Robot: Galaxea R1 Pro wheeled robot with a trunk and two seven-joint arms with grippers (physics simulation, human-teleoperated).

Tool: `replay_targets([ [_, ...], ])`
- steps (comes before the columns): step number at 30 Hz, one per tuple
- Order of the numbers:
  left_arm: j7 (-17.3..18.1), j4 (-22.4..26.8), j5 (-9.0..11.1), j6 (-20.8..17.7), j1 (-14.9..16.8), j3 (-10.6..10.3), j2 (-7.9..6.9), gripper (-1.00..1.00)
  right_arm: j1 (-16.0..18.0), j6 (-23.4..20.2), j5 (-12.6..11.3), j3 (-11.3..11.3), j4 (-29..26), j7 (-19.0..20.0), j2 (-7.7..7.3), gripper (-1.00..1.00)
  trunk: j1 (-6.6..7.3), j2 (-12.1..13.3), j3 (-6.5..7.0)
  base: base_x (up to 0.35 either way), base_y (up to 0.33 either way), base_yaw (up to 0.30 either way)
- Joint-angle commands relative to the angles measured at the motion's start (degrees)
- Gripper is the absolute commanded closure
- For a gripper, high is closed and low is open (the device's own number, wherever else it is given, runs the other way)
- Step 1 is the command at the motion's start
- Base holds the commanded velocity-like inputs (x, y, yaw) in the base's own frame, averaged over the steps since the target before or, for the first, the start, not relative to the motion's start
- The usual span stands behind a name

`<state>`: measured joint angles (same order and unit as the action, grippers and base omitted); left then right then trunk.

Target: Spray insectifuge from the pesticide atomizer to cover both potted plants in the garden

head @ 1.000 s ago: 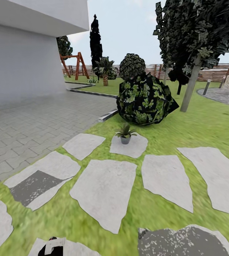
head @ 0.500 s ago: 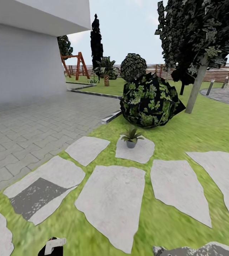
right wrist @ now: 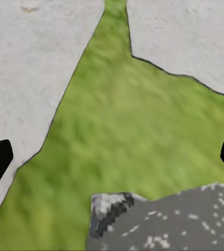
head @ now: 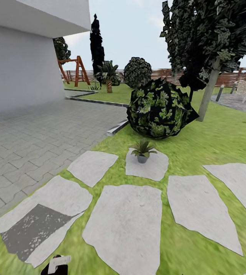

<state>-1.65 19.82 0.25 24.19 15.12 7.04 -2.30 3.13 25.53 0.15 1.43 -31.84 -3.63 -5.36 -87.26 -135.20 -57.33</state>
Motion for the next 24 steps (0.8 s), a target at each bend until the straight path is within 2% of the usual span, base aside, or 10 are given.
replay_targets([
  [1, -0.06, -0.04, 0.01, 0.18, 0.01, 0.0, -0.01, 1.0, 0.03, 0.16, 0.02, -0.02, 0.02, -0.15, 0.0, -1.0, -0.02, -0.02, -0.02, 0.276, 0.242, -0.242],
  [12, -0.02, -0.04, 0.01, 0.21, 0.05, 0.0, 0.01, 1.0, 0.03, 0.14, 0.02, -0.02, 0.02, -0.15, 0.0, -1.0, -0.02, -0.02, 0.34, 0.248, 0.257, -0.246],
  [24, -0.02, -0.02, 0.01, 0.17, 0.03, 0.0, -0.06, 1.0, 0.03, 0.14, 0.02, -0.02, 0.02, -0.12, 0.0, -1.0, -0.02, -0.02, 0.74, 0.18, 0.297, -0.247],
])
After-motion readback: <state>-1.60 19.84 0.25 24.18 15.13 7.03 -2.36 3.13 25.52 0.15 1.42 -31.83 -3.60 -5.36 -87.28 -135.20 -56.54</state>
